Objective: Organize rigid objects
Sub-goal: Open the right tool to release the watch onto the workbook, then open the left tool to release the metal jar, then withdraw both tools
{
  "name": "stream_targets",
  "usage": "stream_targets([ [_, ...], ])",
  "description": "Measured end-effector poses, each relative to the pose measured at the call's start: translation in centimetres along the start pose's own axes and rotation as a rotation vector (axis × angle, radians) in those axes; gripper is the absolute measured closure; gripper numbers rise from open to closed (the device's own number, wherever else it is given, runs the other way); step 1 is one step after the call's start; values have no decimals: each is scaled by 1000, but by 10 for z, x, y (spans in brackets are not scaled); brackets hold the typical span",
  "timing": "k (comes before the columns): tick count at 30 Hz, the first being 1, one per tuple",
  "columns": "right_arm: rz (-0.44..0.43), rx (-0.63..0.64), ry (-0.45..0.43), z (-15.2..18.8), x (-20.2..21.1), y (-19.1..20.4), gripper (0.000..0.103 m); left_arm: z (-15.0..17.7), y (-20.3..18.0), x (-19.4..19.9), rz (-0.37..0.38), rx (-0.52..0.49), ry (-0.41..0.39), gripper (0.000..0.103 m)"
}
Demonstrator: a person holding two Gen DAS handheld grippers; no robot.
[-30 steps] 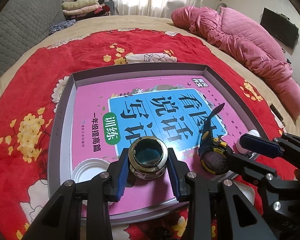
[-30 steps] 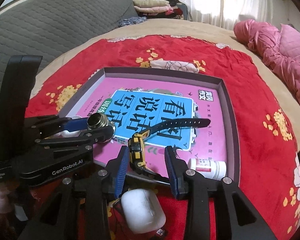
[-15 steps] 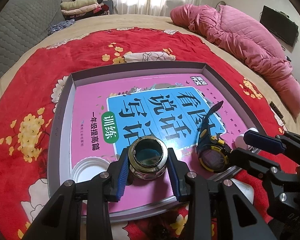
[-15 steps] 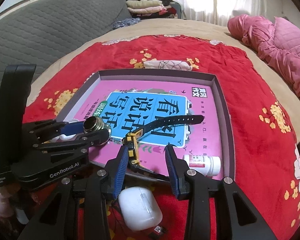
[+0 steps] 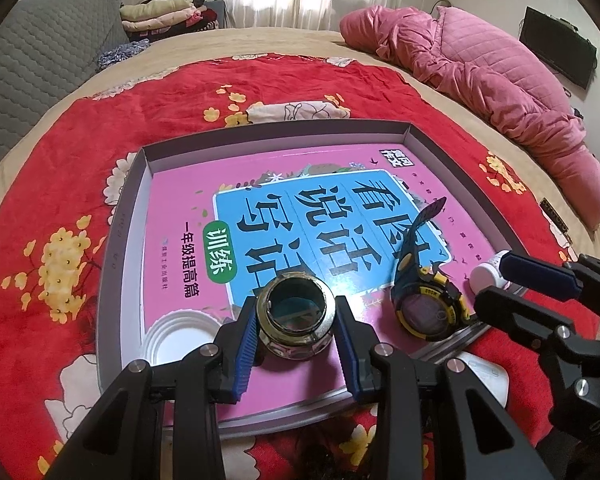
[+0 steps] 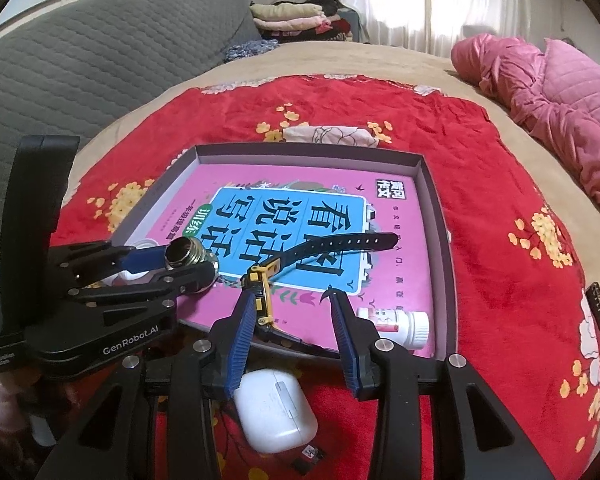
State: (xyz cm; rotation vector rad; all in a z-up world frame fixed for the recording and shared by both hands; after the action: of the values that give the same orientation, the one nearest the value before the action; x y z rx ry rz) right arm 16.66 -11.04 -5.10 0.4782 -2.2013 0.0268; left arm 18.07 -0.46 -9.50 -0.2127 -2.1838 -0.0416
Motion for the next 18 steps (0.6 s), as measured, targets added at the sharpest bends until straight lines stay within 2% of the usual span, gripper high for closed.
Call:
stream_targets([
  [5,1,1,-4,0,3,-1,57,0,1,2,-21,-8,1,66],
  [18,3,4,-15,-2,11,-2,55,1,1,9,-31,-14,-1,66],
])
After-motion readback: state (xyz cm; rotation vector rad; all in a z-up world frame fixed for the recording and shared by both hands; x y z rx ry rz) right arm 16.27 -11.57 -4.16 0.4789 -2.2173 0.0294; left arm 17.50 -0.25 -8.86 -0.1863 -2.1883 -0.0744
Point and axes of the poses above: each gripper's, at about its wrist camera, not at the fingertips, and x roughly against the way its jaws point, y to its left, z to its underside, the point moved 8 cm from there along -x, roughly the way its jaws point, and after that the axes turned 5 degrees about -x, right-handed, at the moved point
